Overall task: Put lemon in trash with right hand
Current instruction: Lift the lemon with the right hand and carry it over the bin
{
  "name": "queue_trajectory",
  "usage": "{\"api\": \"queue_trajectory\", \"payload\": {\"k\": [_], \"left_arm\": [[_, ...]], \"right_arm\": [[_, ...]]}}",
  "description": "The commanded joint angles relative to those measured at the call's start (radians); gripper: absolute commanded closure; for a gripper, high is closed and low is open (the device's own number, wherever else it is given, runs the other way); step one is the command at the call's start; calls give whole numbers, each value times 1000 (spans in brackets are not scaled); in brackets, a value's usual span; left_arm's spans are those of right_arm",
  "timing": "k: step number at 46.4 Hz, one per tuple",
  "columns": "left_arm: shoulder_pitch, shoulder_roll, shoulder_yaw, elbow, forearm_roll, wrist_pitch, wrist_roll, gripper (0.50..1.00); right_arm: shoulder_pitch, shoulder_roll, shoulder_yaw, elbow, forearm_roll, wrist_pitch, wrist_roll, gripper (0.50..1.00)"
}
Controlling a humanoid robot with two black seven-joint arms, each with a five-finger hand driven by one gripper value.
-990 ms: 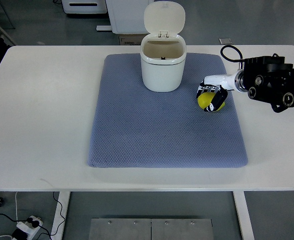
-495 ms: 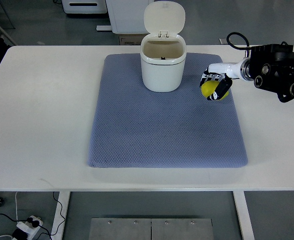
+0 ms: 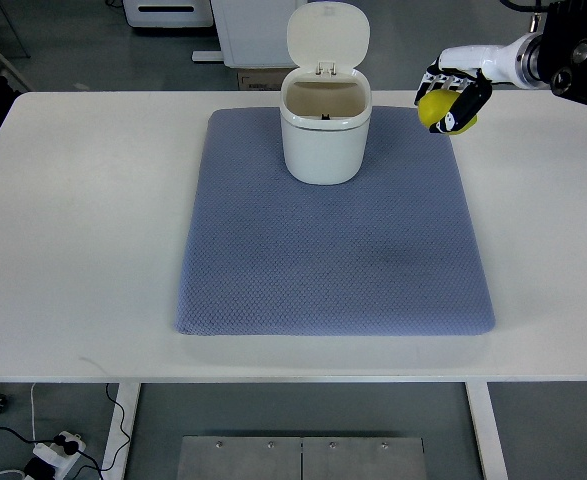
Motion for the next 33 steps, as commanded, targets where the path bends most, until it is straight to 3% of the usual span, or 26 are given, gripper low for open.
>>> {"api": "queue_trajectory", "payload": {"k": [1, 12, 33], "left_arm": [[0, 0, 0, 0, 0, 0, 0, 500], [0, 0, 0, 0, 0, 0, 0, 500], [0, 0, 0, 0, 0, 0, 0, 500]], "right_arm": [[24, 2, 0, 0, 21, 2, -5, 1000], [69, 17, 0, 0, 100, -2, -11, 1000], [69, 150, 1, -55, 219, -82, -17, 1000]]}}
